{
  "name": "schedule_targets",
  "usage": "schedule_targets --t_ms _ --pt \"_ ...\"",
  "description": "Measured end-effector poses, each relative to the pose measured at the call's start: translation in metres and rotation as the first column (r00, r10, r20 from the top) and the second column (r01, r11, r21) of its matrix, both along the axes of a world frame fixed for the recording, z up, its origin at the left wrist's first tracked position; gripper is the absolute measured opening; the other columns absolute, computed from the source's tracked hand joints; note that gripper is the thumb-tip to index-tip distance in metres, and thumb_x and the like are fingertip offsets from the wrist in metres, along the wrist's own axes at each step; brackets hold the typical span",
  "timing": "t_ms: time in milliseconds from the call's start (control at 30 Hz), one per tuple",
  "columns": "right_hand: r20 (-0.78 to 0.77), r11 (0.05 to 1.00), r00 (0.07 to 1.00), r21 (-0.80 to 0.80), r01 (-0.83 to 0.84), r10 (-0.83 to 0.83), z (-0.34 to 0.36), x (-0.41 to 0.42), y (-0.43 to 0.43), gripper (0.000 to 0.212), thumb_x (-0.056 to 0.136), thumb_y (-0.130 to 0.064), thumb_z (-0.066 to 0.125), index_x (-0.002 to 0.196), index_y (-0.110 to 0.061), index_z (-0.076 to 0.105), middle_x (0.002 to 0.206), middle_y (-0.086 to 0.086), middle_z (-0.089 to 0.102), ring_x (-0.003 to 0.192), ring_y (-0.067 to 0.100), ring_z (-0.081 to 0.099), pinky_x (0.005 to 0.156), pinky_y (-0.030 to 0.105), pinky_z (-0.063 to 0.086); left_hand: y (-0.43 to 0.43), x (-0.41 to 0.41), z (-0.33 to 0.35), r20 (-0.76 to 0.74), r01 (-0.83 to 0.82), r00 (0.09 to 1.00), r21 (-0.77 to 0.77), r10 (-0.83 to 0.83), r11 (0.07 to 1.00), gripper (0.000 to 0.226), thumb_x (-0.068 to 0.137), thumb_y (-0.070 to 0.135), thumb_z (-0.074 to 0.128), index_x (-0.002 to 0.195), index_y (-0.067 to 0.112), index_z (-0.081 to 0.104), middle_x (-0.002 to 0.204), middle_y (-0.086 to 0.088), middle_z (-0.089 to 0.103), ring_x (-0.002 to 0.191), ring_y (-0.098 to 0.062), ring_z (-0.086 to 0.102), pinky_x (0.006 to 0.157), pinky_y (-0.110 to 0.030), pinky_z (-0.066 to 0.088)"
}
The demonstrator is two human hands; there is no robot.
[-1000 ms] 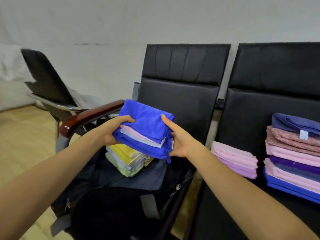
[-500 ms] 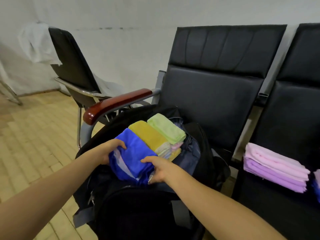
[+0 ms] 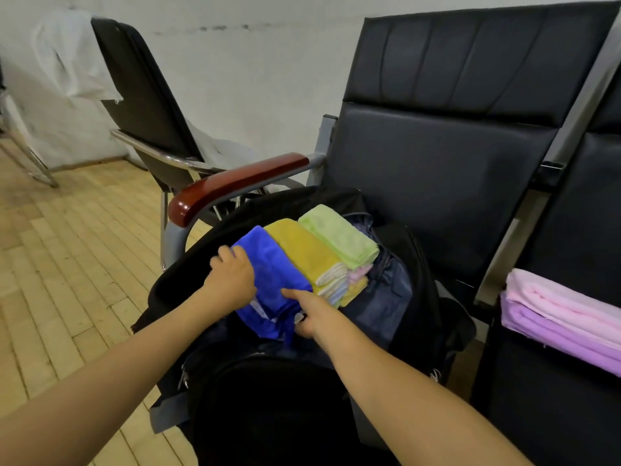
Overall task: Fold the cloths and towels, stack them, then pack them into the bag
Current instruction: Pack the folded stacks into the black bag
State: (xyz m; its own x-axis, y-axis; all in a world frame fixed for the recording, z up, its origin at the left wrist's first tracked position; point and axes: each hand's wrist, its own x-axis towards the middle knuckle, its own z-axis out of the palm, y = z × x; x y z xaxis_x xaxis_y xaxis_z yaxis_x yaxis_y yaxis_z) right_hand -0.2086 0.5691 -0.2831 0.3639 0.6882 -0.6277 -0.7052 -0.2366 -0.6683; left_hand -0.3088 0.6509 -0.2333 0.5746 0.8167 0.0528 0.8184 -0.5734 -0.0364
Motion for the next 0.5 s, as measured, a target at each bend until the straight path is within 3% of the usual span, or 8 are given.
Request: schedule_targets --t_ms 67,100,167,200,267,400,467,500 --pt "-0.001 0.999 0.999 -0.003 -0.033 0.033 0.002 -0.001 -0.003 0.012 0.088 -0.01 0.065 0.097 -0.006 0.06 0.093 0.009 0.064 0.077 0.023 0.061 0.06 0.032 0.051 -0.006 0.003 0.0 -0.055 0.127 0.991 0.214 -0.118 0.968 0.067 0.09 0.037 0.058 0.136 0.0 0.027 0.135 -0.02 0.029 0.117 -0.031 0.039 0.095 -0.031 0.038" --pt "0.002 0.999 0.999 -0.001 -0.049 0.049 0.002 0.0 -0.005 0.01 0.088 -0.012 0.065 0.096 -0.007 0.061 0.091 0.008 0.065 0.076 0.022 0.062 0.06 0.033 0.051 -0.004 0.004 -0.004 -0.056 0.152 0.988 0.197 -0.144 0.968 0.074 0.088 0.041 0.06 0.139 0.002 0.024 0.139 -0.02 0.026 0.121 -0.032 0.036 0.098 -0.033 0.037" --pt "-0.007 0.997 0.997 0.006 -0.073 0.073 0.004 0.002 -0.011 0.009 0.088 -0.015 0.065 0.093 -0.008 0.062 0.09 0.008 0.066 0.075 0.023 0.063 0.064 0.036 0.052 0.0 0.008 -0.008 0.031 0.107 0.994 -0.09 -0.105 0.99 0.095 0.085 0.049 0.064 0.149 0.008 0.008 0.151 -0.024 0.007 0.137 -0.04 0.019 0.11 -0.041 0.027" --pt "-0.011 0.997 0.997 0.011 -0.078 0.078 0.006 0.003 -0.015 0.009 0.089 -0.015 0.065 0.095 -0.008 0.062 0.091 0.009 0.066 0.075 0.024 0.063 0.066 0.038 0.052 0.002 0.01 -0.01 0.044 0.069 0.997 -0.268 -0.06 0.961 0.103 0.084 0.053 0.064 0.151 0.009 -0.001 0.153 -0.025 -0.002 0.142 -0.042 0.008 0.114 -0.044 0.02" --pt "-0.018 0.997 0.997 0.02 -0.081 0.081 0.009 0.008 -0.022 0.005 0.091 -0.011 0.061 0.094 -0.007 0.06 0.091 0.011 0.065 0.075 0.025 0.062 0.071 0.04 0.052 0.007 0.01 -0.017 0.044 0.016 0.999 -0.442 0.004 0.897 0.11 0.083 0.057 0.062 0.151 0.01 -0.011 0.155 -0.025 -0.014 0.145 -0.04 -0.006 0.117 -0.046 0.011" --pt "-0.045 0.999 0.998 0.026 -0.035 0.036 0.01 0.017 -0.034 0.008 0.094 -0.003 0.053 0.086 -0.002 0.055 0.084 0.013 0.058 0.074 0.025 0.058 0.089 0.04 0.049 0.01 0.013 -0.038 0.108 -0.006 0.992 -0.455 0.062 0.89 0.108 0.085 0.059 0.057 0.15 0.012 -0.015 0.155 -0.023 -0.019 0.146 -0.038 -0.011 0.118 -0.046 0.006" --pt "-0.052 1.0 0.998 0.014 -0.028 0.029 0.008 0.019 -0.034 0.005 0.094 -0.004 0.053 0.098 -0.001 0.054 0.087 0.014 0.056 0.076 0.026 0.058 0.1 0.042 0.044 0.01 0.012 -0.045 0.162 0.008 0.984 -0.449 0.073 0.893 0.102 0.088 0.056 0.055 0.151 0.014 -0.015 0.156 -0.022 -0.02 0.146 -0.038 -0.01 0.118 -0.047 0.006" --pt "-0.058 1.0 0.998 0.01 -0.029 0.029 0.01 0.019 -0.037 0.014 0.094 -0.005 0.053 0.108 -0.001 0.052 0.088 0.016 0.055 0.079 0.027 0.058 0.101 0.042 0.044 0.011 0.011 -0.046 0.184 0.014 0.98 -0.453 0.078 0.891 0.101 0.089 0.054 0.054 0.151 0.015 -0.015 0.156 -0.021 -0.02 0.146 -0.038 -0.01 0.118 -0.048 0.006"
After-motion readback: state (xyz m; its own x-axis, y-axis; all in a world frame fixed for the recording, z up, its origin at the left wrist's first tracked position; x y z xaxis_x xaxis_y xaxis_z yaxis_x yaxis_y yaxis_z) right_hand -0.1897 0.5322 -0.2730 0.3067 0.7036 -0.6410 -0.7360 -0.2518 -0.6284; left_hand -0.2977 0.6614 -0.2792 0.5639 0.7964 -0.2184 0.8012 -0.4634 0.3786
